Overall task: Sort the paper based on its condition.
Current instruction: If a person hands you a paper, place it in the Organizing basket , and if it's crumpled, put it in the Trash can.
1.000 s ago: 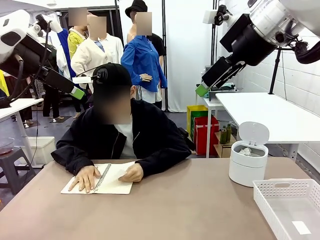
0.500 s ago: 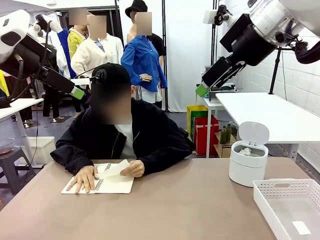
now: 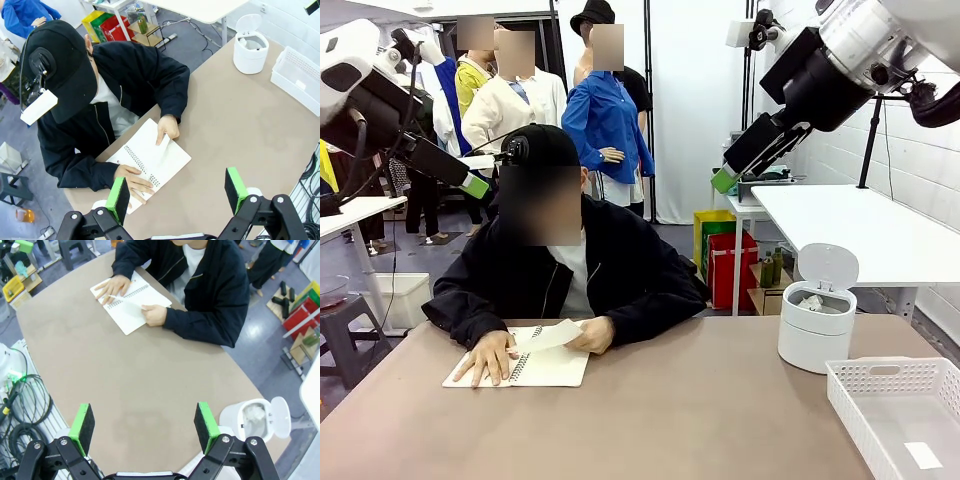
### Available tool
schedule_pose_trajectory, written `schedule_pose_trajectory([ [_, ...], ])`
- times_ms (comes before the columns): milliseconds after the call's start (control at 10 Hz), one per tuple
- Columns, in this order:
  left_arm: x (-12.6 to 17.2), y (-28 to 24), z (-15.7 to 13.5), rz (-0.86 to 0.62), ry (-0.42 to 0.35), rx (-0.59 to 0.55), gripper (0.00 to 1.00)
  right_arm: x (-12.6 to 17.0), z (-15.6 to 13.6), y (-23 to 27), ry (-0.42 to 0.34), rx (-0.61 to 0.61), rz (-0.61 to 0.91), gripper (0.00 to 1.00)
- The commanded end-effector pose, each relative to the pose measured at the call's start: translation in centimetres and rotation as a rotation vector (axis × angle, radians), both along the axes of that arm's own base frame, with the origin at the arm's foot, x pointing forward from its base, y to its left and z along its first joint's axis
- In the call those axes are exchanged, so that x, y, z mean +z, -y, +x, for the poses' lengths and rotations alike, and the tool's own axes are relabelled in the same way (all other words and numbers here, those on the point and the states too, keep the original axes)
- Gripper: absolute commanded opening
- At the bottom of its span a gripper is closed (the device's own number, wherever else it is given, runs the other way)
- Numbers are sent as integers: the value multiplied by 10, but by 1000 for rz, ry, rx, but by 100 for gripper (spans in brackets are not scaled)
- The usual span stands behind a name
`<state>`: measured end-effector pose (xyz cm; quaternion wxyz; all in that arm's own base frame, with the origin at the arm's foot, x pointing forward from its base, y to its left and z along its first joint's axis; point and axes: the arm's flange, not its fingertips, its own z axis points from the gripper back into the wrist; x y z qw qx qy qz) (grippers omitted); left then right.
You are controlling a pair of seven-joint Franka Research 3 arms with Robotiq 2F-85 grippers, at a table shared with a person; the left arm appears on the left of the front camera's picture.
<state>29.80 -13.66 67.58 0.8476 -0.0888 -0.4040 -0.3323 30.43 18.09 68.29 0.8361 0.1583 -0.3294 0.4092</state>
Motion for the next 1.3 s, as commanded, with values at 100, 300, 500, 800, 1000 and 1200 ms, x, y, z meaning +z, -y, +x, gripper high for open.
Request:
schedule_pose_trajectory([
  [100,0,-1,0,-3,4,1,100,-1,1,0,-6,-2,2,100],
  [300,0,-1,0,-3,4,1,100,-1,1,0,-6,-2,2,100],
  [500,0,-1,0,-3,4,1,100,-1,1,0,-6,-2,2,100],
  [800,0,-1,0,-3,4,1,100,-1,1,0,-6,-2,2,100],
  [1000,0,-1,0,-3,4,1,100,-1,1,0,-6,-2,2,100],
  [1200,0,-1,0,-3,4,1,100,-1,1,0,-6,-2,2,100],
])
